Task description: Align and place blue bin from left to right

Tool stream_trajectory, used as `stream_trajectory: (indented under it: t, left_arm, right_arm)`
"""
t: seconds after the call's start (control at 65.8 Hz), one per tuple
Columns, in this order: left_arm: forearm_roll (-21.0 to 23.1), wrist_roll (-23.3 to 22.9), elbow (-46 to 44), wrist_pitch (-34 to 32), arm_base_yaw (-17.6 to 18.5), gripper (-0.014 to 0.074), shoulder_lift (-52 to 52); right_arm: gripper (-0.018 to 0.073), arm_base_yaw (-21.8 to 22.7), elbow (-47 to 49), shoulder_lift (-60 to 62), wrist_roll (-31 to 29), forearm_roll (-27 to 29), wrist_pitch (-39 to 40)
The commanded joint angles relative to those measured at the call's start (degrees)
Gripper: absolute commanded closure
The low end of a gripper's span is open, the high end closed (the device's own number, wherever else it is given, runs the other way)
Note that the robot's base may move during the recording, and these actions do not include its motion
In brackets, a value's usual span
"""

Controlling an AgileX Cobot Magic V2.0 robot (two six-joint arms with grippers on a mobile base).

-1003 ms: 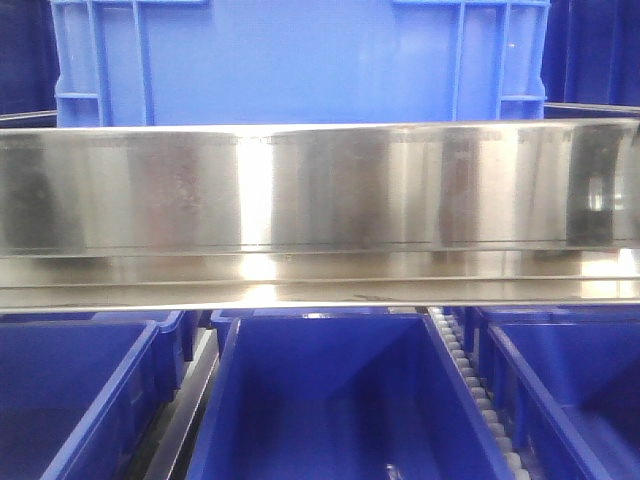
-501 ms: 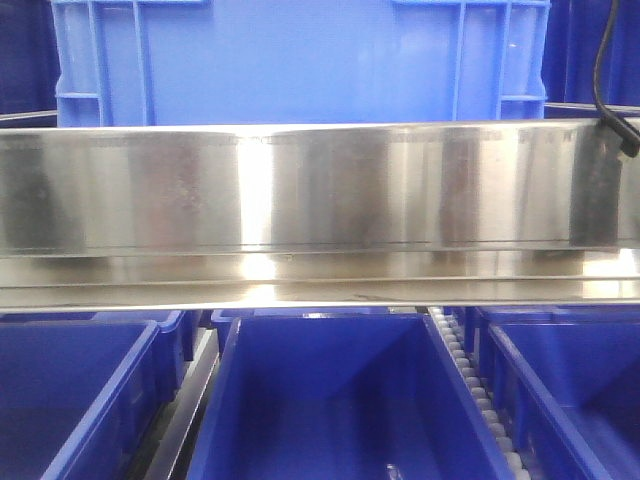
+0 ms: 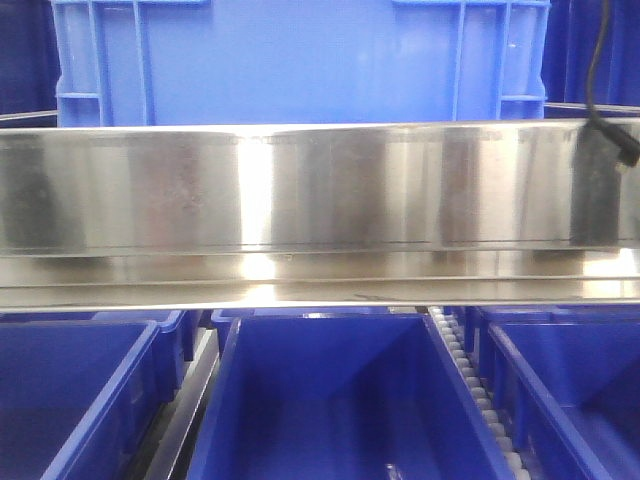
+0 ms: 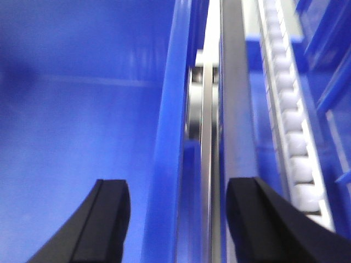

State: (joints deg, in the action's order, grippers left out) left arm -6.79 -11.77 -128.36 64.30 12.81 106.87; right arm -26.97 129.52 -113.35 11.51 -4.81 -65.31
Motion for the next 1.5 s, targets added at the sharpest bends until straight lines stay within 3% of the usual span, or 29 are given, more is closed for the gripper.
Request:
stream_trajectory:
  t: [0.0,0.988,1.048,1.094,1.17,1.231,1.352,1.428,1.489]
  left_arm:
    - [0.24,-0.45,-0.65,-0.10,0.20,0.0707,0.05]
    - [0.24,-0.45,-0.65,0.05,0.20,0.0707,0.05]
    - [0.47,-0.45,-0.65,0.03,0.35,0.0707,0.05]
    - [0.47,-0.45,-0.65,0.03,0.71,0.0703,0.15]
    - [-0.49,-0.45,-0.65,0.03,1.87,0.0643,0.29]
    - [-2.78,-0.45,-0.65,-0.36,3.19,0.0545,0.41]
    - [-9.41,-2.62,-0.65,-2.12,6.27,0.0333,1.25]
    - [-12.96,-6.90,-0.65,-2.36,7.80,0.0304,2.31]
    - [-13.34,-8.23,-0.65,-2.54,8.26,0.0311,3.26]
  right_arm:
    - [0.0269,-0.04,0.43,-0.91,0.40,-0.91,0.56]
    - [0.0274,-0.04,0.43,-3.67,2.51,-1.18,1.22]
    - [0.0314,-0.04,0.43,-3.67,2.51,-1.55,0.82]
    - [0.0392,-0.04,0.43,-3.67,2.51,-1.82,0.42]
    - [0.0533,-0.04,0.43,-3.67,2.40,-2.37,0.21]
    - [0.0659,-0.04,0.43,-3.67,1.78,-2.86,0.06]
    - [0.0629,-0.04,0.43,-3.67,1.78,-4.16,-0.21]
    - [0.0629,-0.04,0.43,-3.67,1.78,-4.16,-0.21]
    - [0.0629,-0.04,0.43,-3.67,1.78,-4.16,-0.21]
